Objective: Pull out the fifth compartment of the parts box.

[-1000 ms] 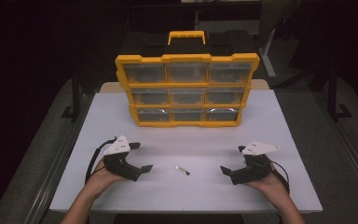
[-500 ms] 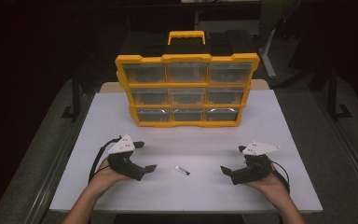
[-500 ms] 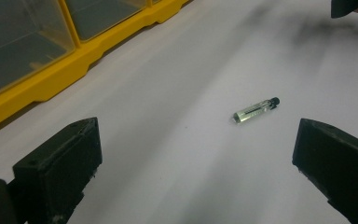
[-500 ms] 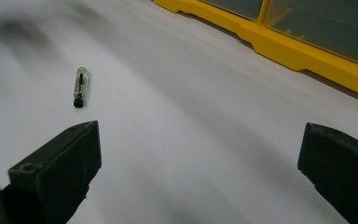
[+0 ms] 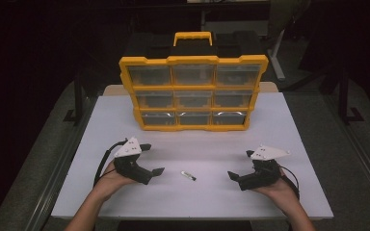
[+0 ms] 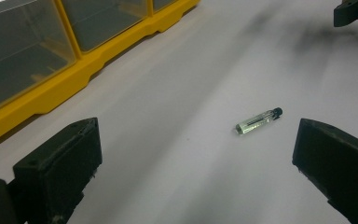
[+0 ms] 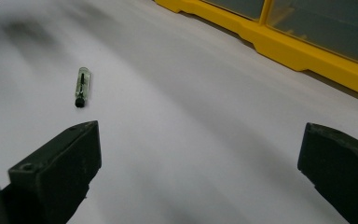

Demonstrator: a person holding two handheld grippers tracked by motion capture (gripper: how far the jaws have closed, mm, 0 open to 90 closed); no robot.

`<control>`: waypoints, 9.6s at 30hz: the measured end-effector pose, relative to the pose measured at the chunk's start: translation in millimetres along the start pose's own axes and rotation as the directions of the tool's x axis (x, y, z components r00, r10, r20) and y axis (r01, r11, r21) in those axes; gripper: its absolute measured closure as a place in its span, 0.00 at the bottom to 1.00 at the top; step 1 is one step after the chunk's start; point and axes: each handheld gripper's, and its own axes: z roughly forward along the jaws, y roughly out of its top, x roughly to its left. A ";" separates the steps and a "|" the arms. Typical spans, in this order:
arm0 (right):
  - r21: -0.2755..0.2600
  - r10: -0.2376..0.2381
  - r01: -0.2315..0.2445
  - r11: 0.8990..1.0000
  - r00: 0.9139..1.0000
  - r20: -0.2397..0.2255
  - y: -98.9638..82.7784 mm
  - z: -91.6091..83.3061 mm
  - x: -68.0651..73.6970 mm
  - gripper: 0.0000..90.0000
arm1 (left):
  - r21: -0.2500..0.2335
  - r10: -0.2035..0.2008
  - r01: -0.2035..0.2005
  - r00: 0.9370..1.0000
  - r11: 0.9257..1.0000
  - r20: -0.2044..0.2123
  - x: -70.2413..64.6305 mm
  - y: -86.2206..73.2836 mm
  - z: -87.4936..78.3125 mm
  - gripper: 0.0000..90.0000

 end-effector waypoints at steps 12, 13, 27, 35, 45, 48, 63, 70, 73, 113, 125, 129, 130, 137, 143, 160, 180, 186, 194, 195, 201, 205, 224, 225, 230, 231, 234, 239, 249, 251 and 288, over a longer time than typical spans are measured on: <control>-0.001 -0.002 0.002 1.000 1.000 0.003 -0.6 0.4 -0.1 0.00 | -0.006 0.003 -0.003 1.000 1.000 0.000 1.5 4.4 2.7 0.02; 0.000 -0.002 0.002 1.000 1.000 0.002 -0.7 0.3 -0.3 0.00 | -0.009 -0.002 0.002 1.000 1.000 -0.001 1.4 4.6 3.2 0.02; -0.002 -0.006 0.006 1.000 1.000 -0.005 -1.3 -0.3 -0.7 0.00 | -0.009 0.005 -0.005 1.000 1.000 0.003 3.3 11.5 6.6 0.02; -0.003 -0.006 0.006 1.000 1.000 -0.007 -1.4 -0.3 -0.7 0.00 | 0.001 0.009 -0.009 1.000 1.000 0.009 2.6 13.6 10.0 0.02; 0.000 -0.008 0.008 1.000 1.000 -0.013 -1.4 -0.1 0.0 0.00 | -0.012 0.016 -0.015 1.000 1.000 0.022 2.9 16.2 14.1 0.02; 0.000 -0.009 0.009 1.000 1.000 -0.014 -1.5 0.0 -0.1 0.00 | -0.013 0.017 -0.017 1.000 1.000 0.020 2.8 17.5 15.5 0.02; 0.013 0.003 -0.003 1.000 1.000 -0.023 -2.0 0.4 0.7 0.00 | -0.014 0.037 -0.037 0.999 0.999 0.023 4.2 21.8 25.1 0.02; 0.016 0.008 -0.007 1.000 1.000 -0.024 -2.1 0.7 1.5 0.00 | -0.015 0.040 -0.039 0.999 0.999 0.026 4.1 26.0 27.8 0.02; 0.016 0.009 -0.009 1.000 1.000 -0.025 -2.0 0.5 1.5 0.00 | -0.013 0.046 -0.045 0.999 0.999 0.029 4.5 27.9 29.4 0.02; 0.003 0.002 -0.002 1.000 1.000 -0.027 -3.9 3.4 -2.3 0.00 | -0.033 0.082 -0.080 0.995 0.996 0.053 3.3 44.7 58.7 0.02; 0.003 0.003 -0.003 1.000 1.000 -0.026 -5.6 4.1 -3.2 0.00 | -0.040 0.079 -0.077 0.995 0.996 0.057 5.9 47.0 64.3 0.02; 0.009 0.000 0.000 1.000 1.000 -0.030 -5.9 4.7 -3.3 0.00 | -0.042 0.074 -0.072 0.995 0.997 0.059 6.4 47.3 66.1 0.02; 0.009 0.000 0.000 1.000 1.000 -0.030 -5.9 4.7 -3.3 0.00 | -0.041 0.073 -0.071 0.996 0.997 0.060 6.5 47.4 66.8 0.02; 0.012 -0.002 0.002 1.000 0.999 -0.033 -6.2 4.8 -2.8 0.00 | -0.040 0.083 -0.081 0.995 0.996 0.061 6.8 50.2 71.7 0.02; 0.007 0.002 -0.001 1.000 0.999 -0.032 -5.9 4.0 -3.1 0.00 | -0.053 0.083 -0.080 0.995 0.995 0.061 6.6 53.1 76.5 0.02; 0.010 -0.004 0.004 1.000 0.999 -0.034 -6.1 4.6 -3.1 0.00 | -0.069 0.078 -0.073 0.994 0.995 0.073 7.5 58.3 84.4 0.02; 0.004 -0.011 0.011 1.000 0.999 -0.036 -5.8 4.7 -3.0 0.00 | -0.085 0.102 -0.094 0.991 0.992 0.087 7.8 59.3 91.7 0.02; 0.004 -0.011 0.011 1.000 0.999 -0.038 -5.7 4.9 -3.1 0.00 | -0.087 0.113 -0.106 0.990 0.991 0.083 8.1 58.9 92.5 0.02; 0.004 -0.013 0.013 1.000 0.999 -0.039 -5.7 5.0 -3.1 0.00 | -0.090 0.143 -0.137 0.987 0.987 0.072 7.5 59.0 91.9 0.02; 0.004 -0.013 0.013 1.000 0.999 -0.039 -5.7 4.9 -3.0 0.00 | -0.088 0.148 -0.142 0.987 0.986 0.069 7.4 59.1 91.7 0.02; 0.001 -0.011 0.011 1.000 0.999 -0.040 -5.5 4.7 -3.0 0.00 | -0.090 0.172 -0.167 0.984 0.982 0.054 5.8 59.9 92.3 0.02; 0.003 -0.010 0.010 1.000 0.999 -0.040 -5.5 4.9 -3.2 0.00 | -0.084 0.184 -0.179 0.981 0.980 0.058 4.3 59.6 93.6 0.02; 0.005 -0.016 0.016 1.000 0.999 -0.041 -5.7 5.5 -2.5 0.00 | -0.076 0.259 -0.257 0.966 0.964 0.021 0.7 60.2 95.0 0.02; 0.005 -0.016 0.016 1.000 0.999 -0.041 -5.7 5.5 -2.5 0.00 | -0.077 0.264 -0.262 0.964 0.962 0.020 0.7 60.5 94.6 0.02; 0.005 -0.015 0.015 1.000 0.999 -0.043 -5.6 5.2 -2.3 0.00 | -0.080 0.282 -0.281 0.959 0.956 0.004 -0.6 60.6 94.3 0.02; 0.005 -0.015 0.015 1.000 0.999 -0.042 -5.6 5.2 -2.2 0.00 | -0.081 0.289 -0.288 0.957 0.954 0.001 -0.7 60.6 94.4 0.02; 0.006 -0.015 0.015 1.000 0.999 -0.042 -5.5 5.2 -2.1 0.00 | -0.078 0.303 -0.302 0.953 0.950 -0.006 -1.8 60.6 94.5 0.02; 0.006 -0.015 0.015 1.000 0.999 -0.040 -5.6 5.2 -2.0 0.00 | -0.079 0.319 -0.319 0.948 0.944 -0.017 -2.8 60.4 95.0 0.02; 0.004 -0.018 0.018 1.000 0.999 -0.040 -5.5 5.4 -1.7 0.00 | -0.065 0.355 -0.357 0.934 0.932 -0.033 -5.0 59.6 96.3 0.02; 0.002 -0.020 0.020 1.000 0.999 -0.040 -5.5 5.4 -1.7 0.00 | -0.061 0.369 -0.371 0.929 0.927 -0.039 -5.6 59.6 96.6 0.02; 0.001 -0.024 0.024 1.000 0.999 -0.040 -5.4 5.2 -1.4 0.00 | -0.020 0.503 -0.507 0.858 0.862 -0.108 -16.7 57.8 101.4 0.02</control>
